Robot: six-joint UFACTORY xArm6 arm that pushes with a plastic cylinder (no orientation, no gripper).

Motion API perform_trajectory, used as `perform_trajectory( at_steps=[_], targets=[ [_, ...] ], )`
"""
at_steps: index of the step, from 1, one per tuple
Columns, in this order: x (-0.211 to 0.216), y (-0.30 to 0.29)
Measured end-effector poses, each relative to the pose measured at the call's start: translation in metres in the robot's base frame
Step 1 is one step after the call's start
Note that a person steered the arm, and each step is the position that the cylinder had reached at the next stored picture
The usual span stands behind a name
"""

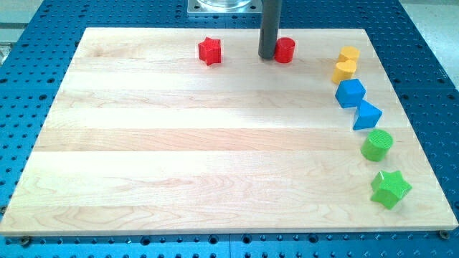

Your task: Add the red circle in a line of the blocks

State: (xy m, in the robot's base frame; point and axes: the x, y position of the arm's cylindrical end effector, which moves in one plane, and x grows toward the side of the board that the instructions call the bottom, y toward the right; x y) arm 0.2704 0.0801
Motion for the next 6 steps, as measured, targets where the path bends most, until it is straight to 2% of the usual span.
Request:
perform_trajectory(
  at_steps=[1,3,4,6],
  targets=[
    [0.0,0.033],
    [0.011,0.035],
    [0.008,0.064],
    [-0.02,0.09]
  ],
)
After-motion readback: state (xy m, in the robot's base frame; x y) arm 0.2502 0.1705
